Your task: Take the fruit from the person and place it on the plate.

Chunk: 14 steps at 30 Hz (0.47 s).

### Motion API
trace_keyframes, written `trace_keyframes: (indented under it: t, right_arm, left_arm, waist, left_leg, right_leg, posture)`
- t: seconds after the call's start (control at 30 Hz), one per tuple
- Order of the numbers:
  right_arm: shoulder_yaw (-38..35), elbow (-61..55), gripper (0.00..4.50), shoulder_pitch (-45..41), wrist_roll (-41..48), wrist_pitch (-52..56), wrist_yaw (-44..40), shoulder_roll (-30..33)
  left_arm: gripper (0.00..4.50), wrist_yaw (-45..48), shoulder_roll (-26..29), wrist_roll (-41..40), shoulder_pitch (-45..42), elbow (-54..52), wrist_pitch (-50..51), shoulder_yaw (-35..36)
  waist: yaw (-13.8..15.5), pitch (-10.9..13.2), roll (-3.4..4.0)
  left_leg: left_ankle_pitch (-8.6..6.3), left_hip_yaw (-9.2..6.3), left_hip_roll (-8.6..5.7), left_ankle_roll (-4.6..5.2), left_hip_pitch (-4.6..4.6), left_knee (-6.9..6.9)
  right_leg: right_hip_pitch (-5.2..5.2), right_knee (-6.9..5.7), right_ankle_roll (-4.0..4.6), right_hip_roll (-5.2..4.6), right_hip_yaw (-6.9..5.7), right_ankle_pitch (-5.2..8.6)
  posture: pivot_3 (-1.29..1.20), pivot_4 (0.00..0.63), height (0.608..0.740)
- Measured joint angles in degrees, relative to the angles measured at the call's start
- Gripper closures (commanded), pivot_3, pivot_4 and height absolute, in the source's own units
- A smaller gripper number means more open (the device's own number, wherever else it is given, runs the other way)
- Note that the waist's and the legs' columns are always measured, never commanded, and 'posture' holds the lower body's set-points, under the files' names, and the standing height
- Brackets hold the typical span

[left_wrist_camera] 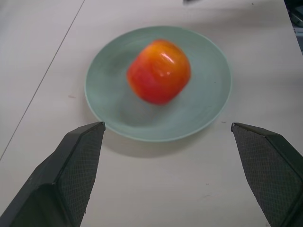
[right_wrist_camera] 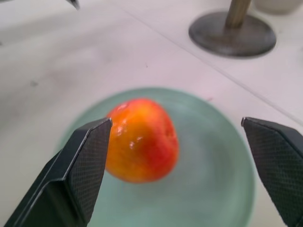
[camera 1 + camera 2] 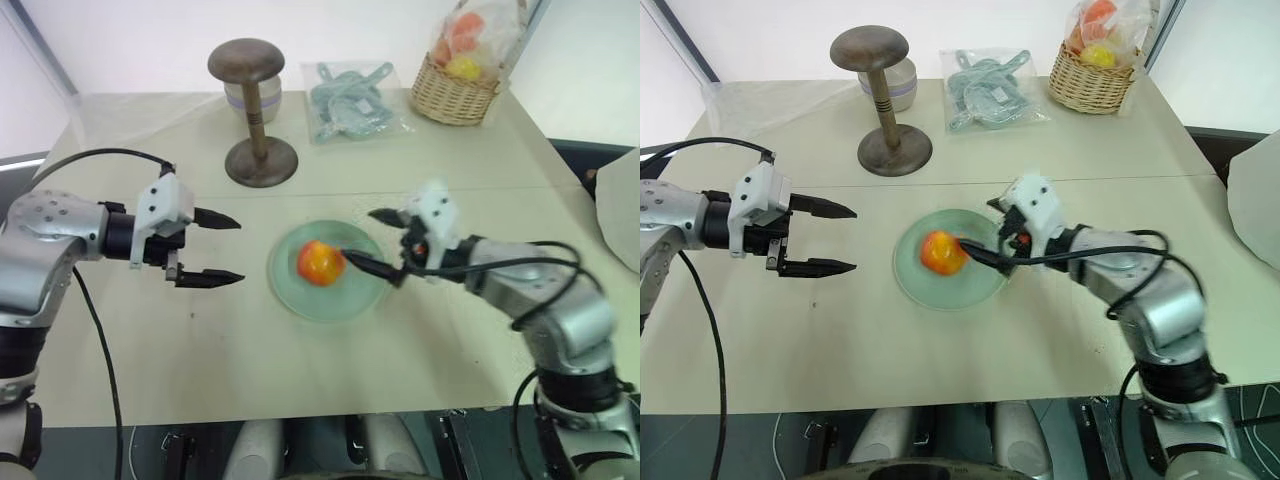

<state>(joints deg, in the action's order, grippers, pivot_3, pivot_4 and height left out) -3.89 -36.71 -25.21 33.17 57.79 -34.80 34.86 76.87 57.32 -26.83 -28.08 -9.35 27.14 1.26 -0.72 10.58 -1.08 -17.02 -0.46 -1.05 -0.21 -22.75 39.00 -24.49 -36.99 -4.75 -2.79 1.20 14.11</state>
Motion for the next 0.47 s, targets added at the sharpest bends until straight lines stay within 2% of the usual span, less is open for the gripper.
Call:
trace_keyframes:
  t: [0.1, 0.23, 0.47]
  right_arm:
    - [-9.56, -5.43, 0.03, 2.97, 7.7, 5.11, -2.48, 6.87]
    - [-19.66, -9.63, 0.03, 10.24, 12.93, 9.25, -4.16, 14.24]
    - [-24.72, -12.55, 0.03, 15.7, 17.84, 9.84, -1.74, 15.72]
  left_arm:
    - [0.0, 0.51, -0.1, 0.07, -1.06, 0.9, -0.15, -0.26]
    - [0.0, 0.78, -0.39, 0.21, -2.11, 2.44, -0.41, -0.58]
    - [0.0, 1.41, -1.35, 0.42, -3.62, 2.85, -0.65, -1.19]
  waist:
    - [0.29, 0.01, 0.01]
    - [0.07, 0.0, 0.0]
    - [-0.03, 0.01, 0.0]
  left_leg:
    - [-0.01, -0.03, 0.0, 0.01, -0.02, 0.0]
    - [-0.01, -0.01, 0.0, 0.02, 0.01, 0.0]
    - [-0.01, 0.0, 0.04, 0.01, 0.06, 0.01]
  right_leg:
    - [0.03, 0.05, 0.0, -0.02, -0.05, 0.0]
    - [0.06, 0.06, -0.01, -0.03, -0.02, 0.0]
    - [0.06, 0.0, -0.01, 0.06, 0.01, 0.0]
  posture:
    - [0.0, 0.15, 0.74]
    - [0.0, 0.15, 0.74]
    - [0.0, 0.15, 0.74]
